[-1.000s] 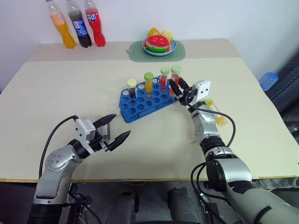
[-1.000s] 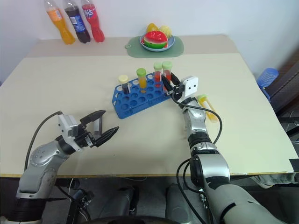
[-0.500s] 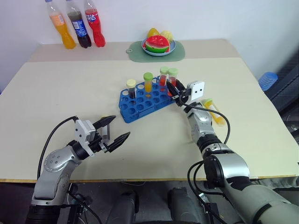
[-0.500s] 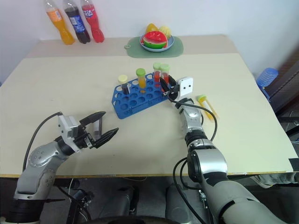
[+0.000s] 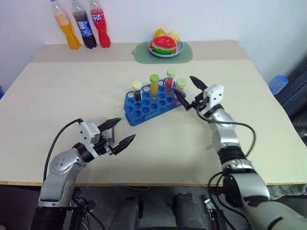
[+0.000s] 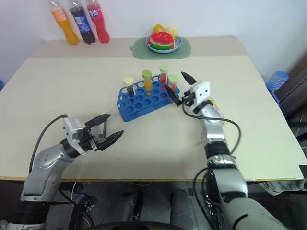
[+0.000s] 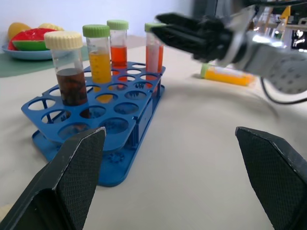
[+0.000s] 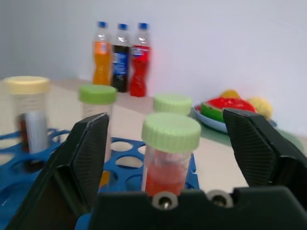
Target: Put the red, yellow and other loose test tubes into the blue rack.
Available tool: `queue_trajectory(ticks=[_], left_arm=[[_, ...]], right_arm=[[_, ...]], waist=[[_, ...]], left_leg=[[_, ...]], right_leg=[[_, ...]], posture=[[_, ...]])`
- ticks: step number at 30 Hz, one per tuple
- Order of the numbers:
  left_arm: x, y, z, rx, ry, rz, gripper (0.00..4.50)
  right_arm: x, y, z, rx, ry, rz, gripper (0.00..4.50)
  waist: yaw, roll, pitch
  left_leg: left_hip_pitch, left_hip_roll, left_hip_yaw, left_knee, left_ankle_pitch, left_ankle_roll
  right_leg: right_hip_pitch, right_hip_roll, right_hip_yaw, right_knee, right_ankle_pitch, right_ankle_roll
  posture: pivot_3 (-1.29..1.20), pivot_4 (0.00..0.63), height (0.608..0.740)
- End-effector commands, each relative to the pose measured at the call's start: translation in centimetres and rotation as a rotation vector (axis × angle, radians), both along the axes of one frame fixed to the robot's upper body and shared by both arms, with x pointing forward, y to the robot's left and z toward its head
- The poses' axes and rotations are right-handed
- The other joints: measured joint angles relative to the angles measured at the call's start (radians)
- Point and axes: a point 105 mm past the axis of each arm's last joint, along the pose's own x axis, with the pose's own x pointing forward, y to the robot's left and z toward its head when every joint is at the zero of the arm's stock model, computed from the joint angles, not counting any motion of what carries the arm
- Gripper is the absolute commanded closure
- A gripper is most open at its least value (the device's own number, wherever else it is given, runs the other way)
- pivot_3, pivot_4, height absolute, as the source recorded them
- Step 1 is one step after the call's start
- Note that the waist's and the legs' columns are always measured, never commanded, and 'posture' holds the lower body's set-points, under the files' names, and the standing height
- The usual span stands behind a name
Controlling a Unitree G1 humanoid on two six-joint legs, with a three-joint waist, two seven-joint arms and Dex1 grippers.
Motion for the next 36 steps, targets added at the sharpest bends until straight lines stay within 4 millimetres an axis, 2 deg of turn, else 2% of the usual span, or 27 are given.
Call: queue_trajectory(ticks=[1,4,7,12,13,18,23,29,32,34,36], left_arm=[[0.1,-0.4,0.4,-0.004,-0.035,-0.020,0.00],[0.3,-0.8,0.2,-0.013,-0.031,-0.036,0.00],[0.4,-1.5,0.0,-0.015,-0.030,-0.058,0.00],[0.5,-2.2,0.1,-0.026,-0.032,-0.080,0.00],[0.5,-2.3,0.1,-0.026,-0.032,-0.082,0.00],[0.5,-3.0,0.2,-0.033,-0.032,-0.092,0.00],[-0.2,-3.4,0.2,-0.040,-0.026,-0.091,0.00],[-0.8,-3.1,0.0,-0.031,-0.014,-0.066,0.00],[-1.0,-2.7,0.0,-0.034,-0.010,-0.049,0.00],[-1.2,-2.5,-0.1,-0.030,-0.005,-0.043,0.00],[-1.3,-2.4,-0.2,-0.030,-0.002,-0.038,0.00]], right_arm=[[-2.7,-1.0,1.3,-0.139,0.048,0.018,0.37],[-4.2,-3.1,1.0,-0.302,0.132,-0.054,0.37],[-3.6,-7.2,1.0,-0.325,0.396,-0.189,0.37],[-2.5,-11.7,1.0,-0.300,0.741,-0.386,0.37],[-2.4,-12.1,1.0,-0.276,0.799,-0.400,0.37],[-1.8,-11.5,0.9,-0.230,0.974,-0.367,0.37],[-0.8,-11.0,0.2,-0.269,1.069,-0.335,0.37],[0.2,-11.2,-1.8,-0.364,1.136,-0.340,0.37],[0.6,-11.9,-2.8,-0.444,1.129,-0.365,1.19],[0.7,-12.3,-3.3,-0.492,1.123,-0.370,2.10],[0.8,-12.5,-3.7,-0.541,1.099,-0.351,3.22]], waist=[[0.002,0.000,0.000],[0.000,0.001,0.000],[-0.005,0.001,0.000],[-0.003,0.001,0.000],[0.000,0.001,0.000],[0.002,0.001,0.000],[0.001,0.001,0.000],[0.001,0.001,0.000],[0.001,0.001,0.000],[0.000,0.001,0.000],[-0.001,0.001,0.000]], left_leg=[[0.000,0.000,0.000,0.000,0.000,0.000],[0.000,0.000,0.001,0.000,0.000,0.000],[0.000,0.000,0.002,0.001,0.000,0.000],[0.000,0.000,0.002,0.001,0.000,0.001],[0.000,0.000,0.002,0.001,0.000,0.001],[-0.002,0.000,0.002,0.001,-0.001,0.002],[-0.005,0.000,0.002,0.002,-0.002,0.003],[-0.008,0.000,0.002,0.002,-0.001,0.003],[-0.008,0.000,0.002,0.003,-0.001,0.003],[-0.008,0.000,0.002,0.003,-0.001,0.003],[-0.008,0.000,0.002,0.003,-0.001,0.003]], right_leg=[[0.000,0.000,0.000,0.000,0.000,0.000],[0.000,0.000,0.000,0.000,0.000,0.000],[0.000,0.000,0.000,0.000,0.000,0.000],[0.000,-0.001,0.000,0.000,0.000,0.000],[0.001,-0.001,0.000,-0.001,0.000,0.000],[0.001,-0.001,-0.001,-0.004,0.000,0.000],[-0.002,-0.001,-0.001,-0.005,0.000,0.000],[-0.004,-0.001,-0.001,-0.005,0.000,0.000],[-0.004,-0.001,-0.001,-0.005,0.000,0.000],[-0.004,-0.001,-0.001,-0.005,0.000,0.000],[-0.004,-0.001,-0.002,-0.005,0.000,0.000]], posture=[[0.00,0.150,0.740],[0.00,0.150,0.740],[0.00,0.150,0.740],[0.00,0.150,0.740],[0.00,0.150,0.740],[0.00,0.150,0.740],[0.00,0.150,0.740],[0.00,0.150,0.740],[0.00,0.150,0.740],[0.00,0.150,0.740],[0.00,0.150,0.740]])
